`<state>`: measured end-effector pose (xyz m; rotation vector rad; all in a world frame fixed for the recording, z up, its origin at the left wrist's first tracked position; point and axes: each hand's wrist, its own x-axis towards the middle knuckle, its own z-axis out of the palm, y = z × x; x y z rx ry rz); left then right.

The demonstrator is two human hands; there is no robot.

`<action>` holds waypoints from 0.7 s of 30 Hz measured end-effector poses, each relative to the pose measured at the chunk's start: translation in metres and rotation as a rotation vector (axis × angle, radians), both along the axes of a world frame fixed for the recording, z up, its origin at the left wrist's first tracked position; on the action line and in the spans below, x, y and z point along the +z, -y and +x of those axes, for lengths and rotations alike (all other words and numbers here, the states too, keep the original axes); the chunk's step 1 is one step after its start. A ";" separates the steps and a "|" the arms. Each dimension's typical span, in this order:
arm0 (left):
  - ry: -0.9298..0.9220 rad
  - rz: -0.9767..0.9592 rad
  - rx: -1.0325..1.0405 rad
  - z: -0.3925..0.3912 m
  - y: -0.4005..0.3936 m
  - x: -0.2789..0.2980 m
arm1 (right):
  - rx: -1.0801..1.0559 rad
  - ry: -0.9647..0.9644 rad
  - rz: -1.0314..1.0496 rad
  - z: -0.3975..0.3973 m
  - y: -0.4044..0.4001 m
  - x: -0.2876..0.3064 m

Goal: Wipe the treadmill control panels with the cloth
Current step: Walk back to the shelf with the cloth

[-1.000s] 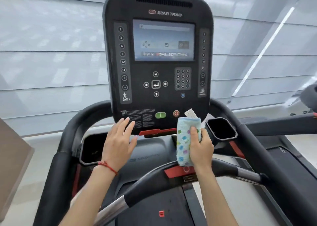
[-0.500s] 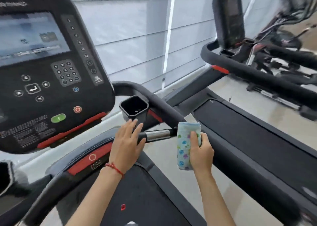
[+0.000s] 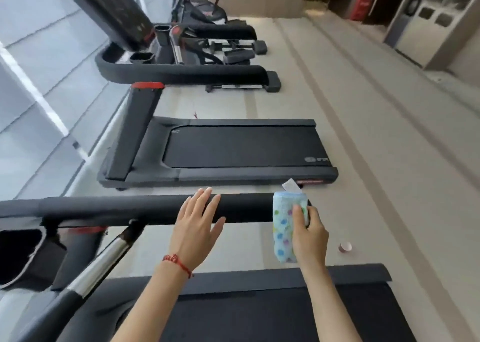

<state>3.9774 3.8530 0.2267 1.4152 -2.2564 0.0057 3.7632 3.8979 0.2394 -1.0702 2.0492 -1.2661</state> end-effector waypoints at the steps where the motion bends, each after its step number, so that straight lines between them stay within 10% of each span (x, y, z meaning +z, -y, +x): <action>1: 0.007 0.012 -0.052 -0.011 0.003 -0.002 | -0.058 0.003 0.011 -0.009 -0.008 -0.003; 21: 0.073 0.076 -0.760 -0.354 -0.046 -0.035 | -0.774 0.053 0.068 -0.262 -0.193 -0.034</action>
